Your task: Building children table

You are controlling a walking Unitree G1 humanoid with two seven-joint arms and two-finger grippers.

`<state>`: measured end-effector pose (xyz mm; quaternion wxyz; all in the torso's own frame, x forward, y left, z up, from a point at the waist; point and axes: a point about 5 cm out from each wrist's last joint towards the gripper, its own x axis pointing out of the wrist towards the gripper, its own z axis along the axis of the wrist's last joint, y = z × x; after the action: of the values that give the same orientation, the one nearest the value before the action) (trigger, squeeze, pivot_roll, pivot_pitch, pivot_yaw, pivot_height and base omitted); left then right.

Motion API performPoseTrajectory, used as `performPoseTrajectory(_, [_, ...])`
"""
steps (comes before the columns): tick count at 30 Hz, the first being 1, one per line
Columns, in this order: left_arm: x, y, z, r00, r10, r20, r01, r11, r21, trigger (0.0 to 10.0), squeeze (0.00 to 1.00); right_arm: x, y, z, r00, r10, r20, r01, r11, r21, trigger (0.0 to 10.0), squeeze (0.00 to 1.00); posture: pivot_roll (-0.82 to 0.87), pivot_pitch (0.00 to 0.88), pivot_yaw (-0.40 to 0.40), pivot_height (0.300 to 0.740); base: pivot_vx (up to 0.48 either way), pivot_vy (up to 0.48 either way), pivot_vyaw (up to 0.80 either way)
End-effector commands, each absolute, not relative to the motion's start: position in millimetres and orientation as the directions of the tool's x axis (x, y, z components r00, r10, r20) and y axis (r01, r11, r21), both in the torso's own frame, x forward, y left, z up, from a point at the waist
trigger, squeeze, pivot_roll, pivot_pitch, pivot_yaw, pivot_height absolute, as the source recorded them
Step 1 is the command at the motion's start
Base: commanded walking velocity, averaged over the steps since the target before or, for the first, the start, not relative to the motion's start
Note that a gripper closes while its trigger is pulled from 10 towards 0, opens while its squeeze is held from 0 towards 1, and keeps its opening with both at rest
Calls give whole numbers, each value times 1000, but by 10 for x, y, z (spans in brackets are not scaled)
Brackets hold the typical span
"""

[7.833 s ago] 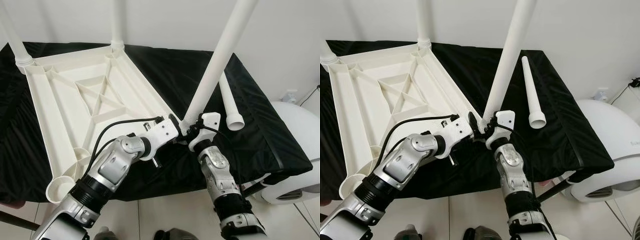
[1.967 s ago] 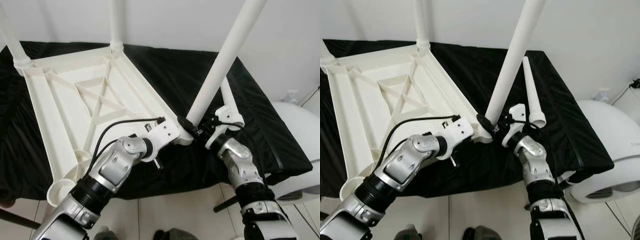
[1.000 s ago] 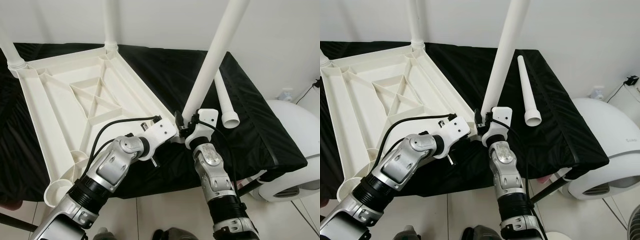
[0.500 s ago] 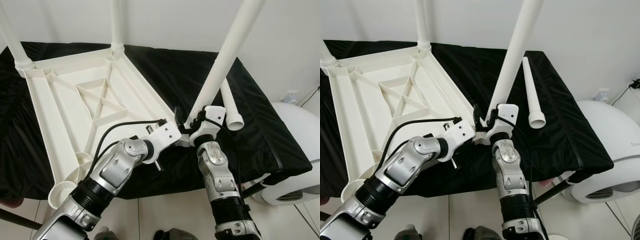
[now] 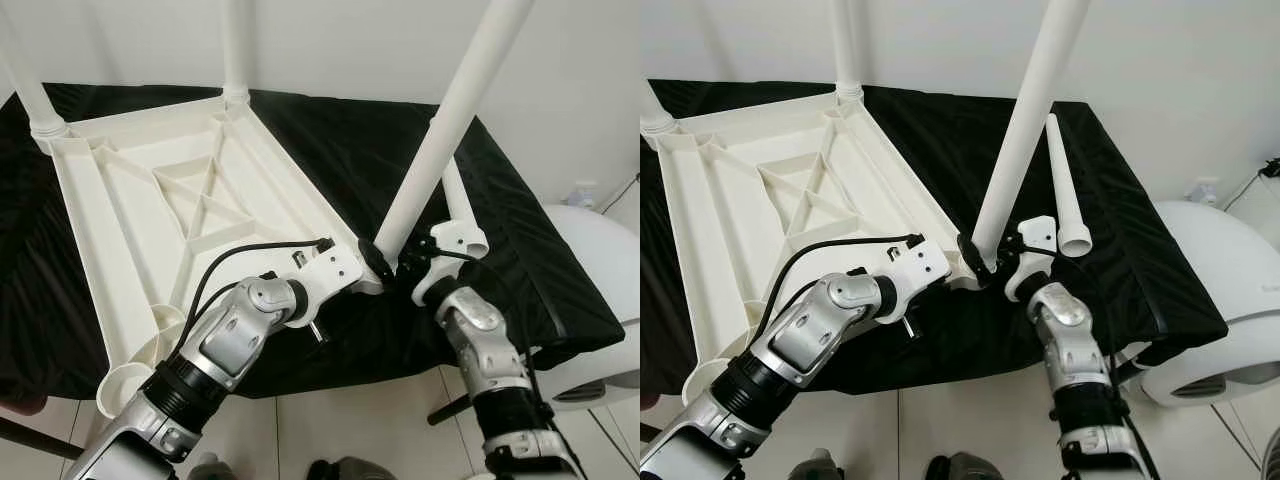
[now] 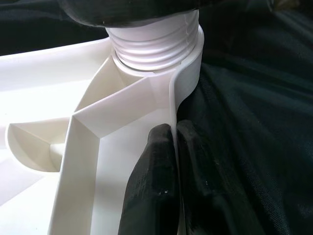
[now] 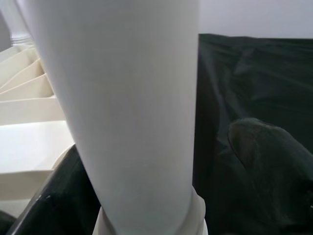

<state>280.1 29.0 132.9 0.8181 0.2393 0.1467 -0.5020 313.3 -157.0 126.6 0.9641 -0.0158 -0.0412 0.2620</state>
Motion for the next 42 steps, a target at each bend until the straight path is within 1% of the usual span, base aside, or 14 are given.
performPoseTrajectory(1, [2756, 226, 1343, 406, -780, -476, 914, 340, 222, 10000, 0, 3177, -1736, 1266, 851, 521, 58, -518, 853, -62, 10000, 0, 24, 16, -87, 740, 0, 0, 0])
performPoseTrajectory(9, [2765, 220, 1354, 405, -782, -474, 914, 338, 223, 10000, 0, 3239, -1804, 1277, 797, 604, 18, -600, 793, -105, 10000, 0, 26, 17, -82, 740, 0, 0, 0])
performPoseTrajectory(10, [2766, 219, 1356, 404, -782, -474, 914, 338, 223, 10000, 0, 3254, -1804, 1283, 787, 617, 11, -612, 783, -106, 8196, 0, 26, 16, -81, 740, 0, 0, 0])
performPoseTrajectory(13, [2767, 218, 1356, 404, -782, -474, 915, 337, 223, 10000, 0, 3267, -1810, 1285, 777, 629, 8, -625, 773, -104, 8196, 0, 26, 16, -81, 740, 0, 0, 0])
performPoseTrajectory(14, [2768, 217, 1358, 404, -782, -474, 915, 337, 223, 10000, 0, 3282, -1815, 1290, 767, 642, 1, -638, 762, -116, 4980, 0, 26, 16, -81, 740, 0, 0, 0])
performPoseTrajectory(15, [2771, 215, 1361, 405, -782, -473, 914, 337, 224, 10000, 0, 3300, -1831, 1297, 757, 653, -3, -649, 752, -120, 4118, 0, 28, 14, -85, 740, 0, 0, 0])
performPoseTrajectory(16, [2771, 215, 1361, 405, -782, -473, 914, 337, 224, 10000, 0, 3300, -1831, 1297, 757, 653, -3, -649, 752, -120, 4118, 0, 28, 14, -85, 740, 0, 0, 0])
performPoseTrajectory(17, [2773, 214, 1363, 405, -783, -472, 914, 338, 224, 10000, 0, 3313, -1850, 1305, 749, 662, -6, -658, 743, -123, 2549, 0, 27, 14, -85, 740, 0, 0, 0])
performPoseTrajectory(18, [2775, 213, 1365, 406, -783, -471, 914, 339, 225, 10000, 0, 3321, -1872, 1312, 743, 669, -10, -665, 736, -124, 0, 0, 27, 14, -87, 740, 0, 0, 0])
performPoseTrajectory(27, [2777, 218, 1367, 410, -782, -470, 912, 344, 224, 10000, 0, 3327, -1907, 1294, 732, 681, -9, -678, 728, -104, 0, 0, 29, 15, -89, 740, 0, 0, 0])
performPoseTrajectory(28, [2775, 219, 1366, 409, -782, -470, 912, 343, 224, 10000, 0, 3323, -1894, 1288, 734, 680, -8, -677, 729, -103, 10000, 0, 29, 15, -89, 740, 0, 0, 0])
performPoseTrajectory(31, [2774, 220, 1364, 409, -782, -471, 913, 342, 223, 10000, 0, 3318, -1881, 1283, 733, 680, -3, -676, 729, -103, 10000, 0, 29, 15, -89, 740, 0, 0, 0])
performPoseTrajectory(37, [2762, 216, 1354, 404, -783, -472, 915, 339, 220, 10000, 0, 3289, -1776, 1279, 771, 635, 60, -630, 773, -77, 10000, 0, 27, 17, -89, 740, 0, 0, 0])
performPoseTrajectory(42, [2750, 205, 1346, 401, -785, -473, 916, 337, 218, 10000, 0, 3214, -1616, 1251, 786, 611, 96, -610, 791, -41, 10000, 0, 28, 16, -99, 740, 0, 0, 0])
